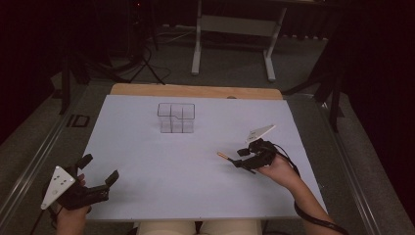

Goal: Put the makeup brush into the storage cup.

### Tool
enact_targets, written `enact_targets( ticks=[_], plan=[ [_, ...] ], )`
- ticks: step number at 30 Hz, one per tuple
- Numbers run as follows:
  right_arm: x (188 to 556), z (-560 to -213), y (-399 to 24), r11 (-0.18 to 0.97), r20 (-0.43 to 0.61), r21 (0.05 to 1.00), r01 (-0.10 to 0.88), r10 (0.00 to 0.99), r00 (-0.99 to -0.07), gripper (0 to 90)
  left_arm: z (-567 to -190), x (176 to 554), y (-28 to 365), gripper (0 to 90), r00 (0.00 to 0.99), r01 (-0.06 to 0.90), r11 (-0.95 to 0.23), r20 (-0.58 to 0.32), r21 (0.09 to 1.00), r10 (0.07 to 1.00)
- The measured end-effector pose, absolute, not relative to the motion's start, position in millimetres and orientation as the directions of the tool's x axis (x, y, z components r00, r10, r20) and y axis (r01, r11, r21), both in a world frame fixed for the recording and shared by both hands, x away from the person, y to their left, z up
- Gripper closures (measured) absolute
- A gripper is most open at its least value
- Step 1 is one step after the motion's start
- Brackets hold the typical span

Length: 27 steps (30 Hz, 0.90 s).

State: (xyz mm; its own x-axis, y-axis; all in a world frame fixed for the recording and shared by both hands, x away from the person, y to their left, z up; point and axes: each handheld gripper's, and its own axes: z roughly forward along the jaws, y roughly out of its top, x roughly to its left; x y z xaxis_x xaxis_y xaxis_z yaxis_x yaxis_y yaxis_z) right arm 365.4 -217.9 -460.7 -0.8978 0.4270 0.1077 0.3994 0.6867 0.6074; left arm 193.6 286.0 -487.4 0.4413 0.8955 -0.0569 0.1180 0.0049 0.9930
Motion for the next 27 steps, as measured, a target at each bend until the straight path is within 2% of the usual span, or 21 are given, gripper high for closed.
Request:
enact_targets(
  ticks=[20, 27],
  plan=[
    [390, -480, -188, 0.819, 0.024, 0.404, 0.409, 0.437, -0.899, 54.9, -489, 193, 286, 0.7, 0.442, 0.121, 0.002, -0.056, 0.993, 0.895],
    [398, -485, -176, 0.843, 0.032, 0.355, 0.405, 0.422, -0.906, 58.8, -488, 192, 287, 0.7, 0.44, 0.12, 0.005, -0.057, 0.993, 0.896]
  ],
)
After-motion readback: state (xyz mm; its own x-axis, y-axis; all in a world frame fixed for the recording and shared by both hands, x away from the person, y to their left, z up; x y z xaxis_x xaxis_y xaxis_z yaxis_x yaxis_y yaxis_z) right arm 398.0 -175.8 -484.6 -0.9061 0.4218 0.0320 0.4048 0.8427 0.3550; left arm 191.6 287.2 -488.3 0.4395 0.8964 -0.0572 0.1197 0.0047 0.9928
